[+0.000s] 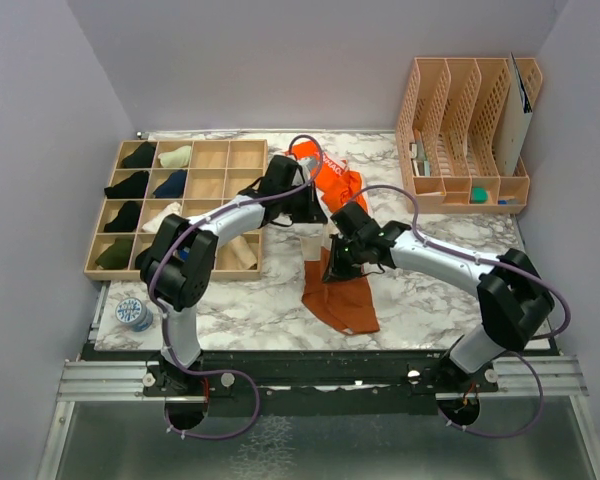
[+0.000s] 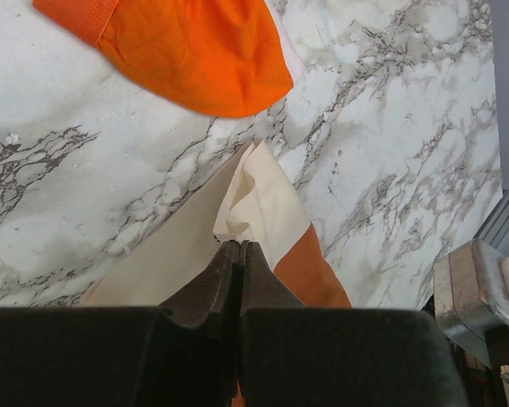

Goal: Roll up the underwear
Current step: Fold the underwear at the center of the board.

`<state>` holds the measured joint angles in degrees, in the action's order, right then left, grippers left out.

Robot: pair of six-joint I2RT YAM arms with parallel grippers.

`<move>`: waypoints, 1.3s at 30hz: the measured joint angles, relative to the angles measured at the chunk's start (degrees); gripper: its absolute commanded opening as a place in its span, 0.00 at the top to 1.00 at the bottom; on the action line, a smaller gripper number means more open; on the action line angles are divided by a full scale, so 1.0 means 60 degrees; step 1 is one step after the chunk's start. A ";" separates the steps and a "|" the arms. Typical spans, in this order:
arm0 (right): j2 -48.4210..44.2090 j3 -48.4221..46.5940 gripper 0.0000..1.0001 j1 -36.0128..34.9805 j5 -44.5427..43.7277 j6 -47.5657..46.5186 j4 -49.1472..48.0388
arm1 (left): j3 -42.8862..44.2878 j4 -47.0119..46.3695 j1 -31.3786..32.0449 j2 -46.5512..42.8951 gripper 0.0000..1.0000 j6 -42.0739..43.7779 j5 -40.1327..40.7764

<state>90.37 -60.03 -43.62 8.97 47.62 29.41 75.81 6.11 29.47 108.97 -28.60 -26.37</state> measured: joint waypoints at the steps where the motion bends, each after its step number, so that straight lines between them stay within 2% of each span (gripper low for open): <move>1: 0.0076 0.0000 1.00 -0.0007 0.0022 0.0011 -0.0029 | -0.0025 0.0000 -0.0018 -0.0004 1.00 0.0036 -0.0007; 15: 0.0674 -0.0244 1.00 -0.0310 0.0208 0.0040 -0.0361 | -0.0492 0.0036 -0.0299 -0.0146 1.00 0.0219 0.0022; 30: 0.1133 -0.0302 0.97 -0.0368 0.0656 0.0018 -0.0696 | -0.0597 0.0583 -0.0430 -0.0222 0.99 0.0353 0.0652; 33: 0.1279 -0.0415 0.89 -0.0368 0.0747 -0.0018 -0.0714 | -0.0597 0.0612 -0.0430 -0.0222 0.82 0.0393 0.0750; 34: 0.1337 -0.0470 0.84 -0.0368 0.0794 -0.0029 -0.0732 | -0.0594 0.0659 -0.0430 -0.0222 0.71 0.0412 0.0801; 36: 0.1395 -0.0521 0.76 -0.0386 0.0922 -0.0073 -0.0747 | -0.0590 0.0787 -0.0437 -0.0222 0.65 0.0470 0.0965; 38: 0.1402 -0.0521 0.67 -0.0430 0.1024 -0.0131 -0.0743 | -0.0579 0.0889 -0.0459 -0.0222 0.48 0.0488 0.1144; 39: 0.1402 -0.0521 0.63 -0.0452 0.1064 -0.0164 -0.0750 | -0.0565 0.0954 -0.0466 -0.0222 0.45 0.0495 0.1249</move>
<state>98.78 -63.16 -46.33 15.35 46.63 24.91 72.42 11.84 26.68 107.63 -25.63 -18.87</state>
